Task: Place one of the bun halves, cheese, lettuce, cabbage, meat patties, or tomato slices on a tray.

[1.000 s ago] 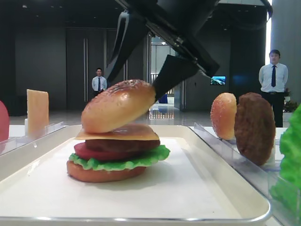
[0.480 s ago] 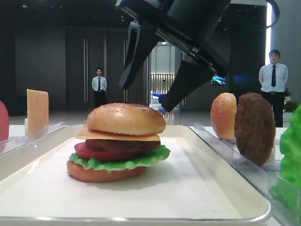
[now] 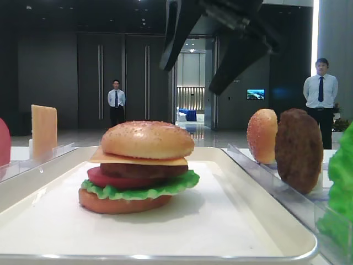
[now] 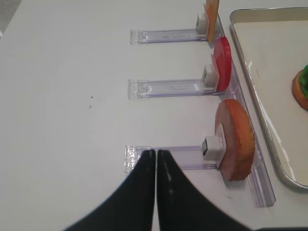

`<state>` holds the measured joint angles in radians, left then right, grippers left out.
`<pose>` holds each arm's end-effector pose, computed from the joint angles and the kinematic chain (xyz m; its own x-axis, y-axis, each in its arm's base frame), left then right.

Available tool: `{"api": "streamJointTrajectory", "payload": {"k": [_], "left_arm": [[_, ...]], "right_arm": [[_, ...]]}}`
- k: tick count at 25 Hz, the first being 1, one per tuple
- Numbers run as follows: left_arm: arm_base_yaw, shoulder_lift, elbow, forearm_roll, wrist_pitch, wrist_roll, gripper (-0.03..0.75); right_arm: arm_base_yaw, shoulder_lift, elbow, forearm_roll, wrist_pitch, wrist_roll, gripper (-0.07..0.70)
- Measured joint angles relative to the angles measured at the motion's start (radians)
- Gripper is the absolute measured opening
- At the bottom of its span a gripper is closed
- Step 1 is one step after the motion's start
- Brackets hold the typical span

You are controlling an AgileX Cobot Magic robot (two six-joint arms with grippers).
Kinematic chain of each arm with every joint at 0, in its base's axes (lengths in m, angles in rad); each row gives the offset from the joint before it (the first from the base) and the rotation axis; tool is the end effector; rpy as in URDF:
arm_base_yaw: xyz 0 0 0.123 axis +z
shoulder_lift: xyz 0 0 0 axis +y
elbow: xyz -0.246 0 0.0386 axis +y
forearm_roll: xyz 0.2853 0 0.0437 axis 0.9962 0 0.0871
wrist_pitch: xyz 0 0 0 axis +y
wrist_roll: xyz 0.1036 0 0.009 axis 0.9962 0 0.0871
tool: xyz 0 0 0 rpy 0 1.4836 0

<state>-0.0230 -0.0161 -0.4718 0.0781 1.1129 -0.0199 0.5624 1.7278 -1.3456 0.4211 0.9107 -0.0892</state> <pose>0.0742 0.0056 0.2769 -0.5116 0.0264 -0.8588 -0.0297 0.9984 0.0484 0.3177 0.2400 0.2038 -0.8727 -0.3510 -0.3394 -0.4657 0.8074 0.3623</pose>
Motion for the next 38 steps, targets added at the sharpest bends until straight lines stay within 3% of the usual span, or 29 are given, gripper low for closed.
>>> {"api": "streamJointTrajectory", "payload": {"k": [3, 6, 11, 15, 21, 25, 28, 34, 38], "left_arm": [[0.0, 0.0, 0.0, 0.0, 0.0, 0.0, -0.001], [0.0, 0.0, 0.0, 0.0, 0.0, 0.0, -0.001], [0.0, 0.0, 0.0, 0.0, 0.0, 0.0, -0.001], [0.0, 0.0, 0.0, 0.0, 0.0, 0.0, -0.001], [0.0, 0.0, 0.0, 0.0, 0.0, 0.0, -0.001], [0.0, 0.0, 0.0, 0.0, 0.0, 0.0, -0.001], [0.0, 0.0, 0.0, 0.0, 0.0, 0.0, -0.001], [0.0, 0.0, 0.0, 0.0, 0.0, 0.0, -0.001], [0.0, 0.0, 0.0, 0.0, 0.0, 0.0, -0.001]], "right_arm": [[-0.017, -0.036, -0.103, -0.102, 0.11, 0.082, 0.486], [-0.028, -0.051, -0.175, -0.179, 0.185, 0.143, 0.486], [-0.09, -0.048, -0.192, -0.274, 0.236, 0.198, 0.486], [-0.289, -0.043, -0.192, -0.386, 0.278, 0.201, 0.486], [-0.683, -0.041, -0.192, -0.445, 0.302, 0.165, 0.486], [-0.759, -0.056, -0.177, -0.446, 0.304, 0.146, 0.486], [-0.76, -0.158, -0.058, -0.449, 0.297, 0.145, 0.486], [-0.76, -0.644, 0.467, -0.449, 0.287, 0.123, 0.486], [-0.76, -0.974, 0.718, -0.449, 0.241, 0.114, 0.486]]}}
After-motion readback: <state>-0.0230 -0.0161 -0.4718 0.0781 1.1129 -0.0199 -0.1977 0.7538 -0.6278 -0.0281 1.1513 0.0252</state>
